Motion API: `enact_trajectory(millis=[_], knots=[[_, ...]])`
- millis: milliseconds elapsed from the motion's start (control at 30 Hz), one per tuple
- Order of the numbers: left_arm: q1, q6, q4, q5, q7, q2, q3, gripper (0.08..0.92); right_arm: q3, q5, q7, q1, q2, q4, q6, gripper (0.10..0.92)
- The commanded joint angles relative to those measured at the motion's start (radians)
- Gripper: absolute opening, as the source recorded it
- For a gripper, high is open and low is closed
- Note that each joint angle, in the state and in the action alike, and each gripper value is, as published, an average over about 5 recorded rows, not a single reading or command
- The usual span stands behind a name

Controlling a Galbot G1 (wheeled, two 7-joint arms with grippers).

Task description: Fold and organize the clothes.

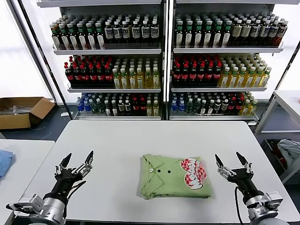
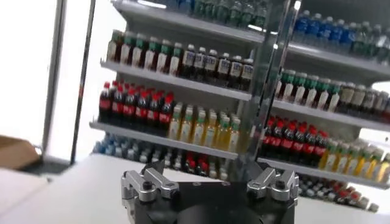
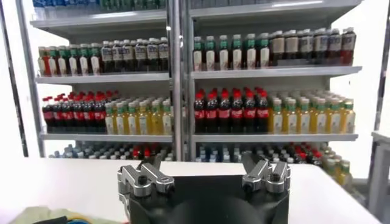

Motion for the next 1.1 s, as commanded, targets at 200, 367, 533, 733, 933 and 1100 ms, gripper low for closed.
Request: enact_trajectory(millis=[200, 367, 533, 733, 933, 1100], knots=[[0.03, -0.131, 0.007, 0.255, 0.16, -0.023, -0.042, 0.823, 0.1, -0.054, -0.046, -0.064, 0.066, 0.018, 0.048, 0.823], [0.046, -0.142, 0.008, 0.233, 0.169, -0.022, -0.061, 0.823, 0.113, -0.057, -0.052, -0.075, 0.068, 0.016, 0.036, 0.823], [0.051, -0.152, 0.009, 0.219, 0.189, -0.02, -0.071, 0.823, 0.135, -0.057, -0.059, -0.059, 0.083, 0.012, 0.023, 0.823], [0.047, -0.158, 0.015, 0.204, 0.211, -0.034, -0.094, 0.823, 0.165, -0.058, -0.072, -0.056, 0.094, 0.005, 0.021, 0.823], [0.048, -0.166, 0.028, 0.184, 0.227, -0.04, -0.134, 0.823, 0.212, -0.054, -0.11, -0.07, 0.105, 0.003, 0.018, 0.823], [0.045, -0.165, 0.035, 0.173, 0.226, -0.05, -0.147, 0.823, 0.223, -0.049, -0.115, -0.076, 0.106, 0.004, 0.017, 0.823]])
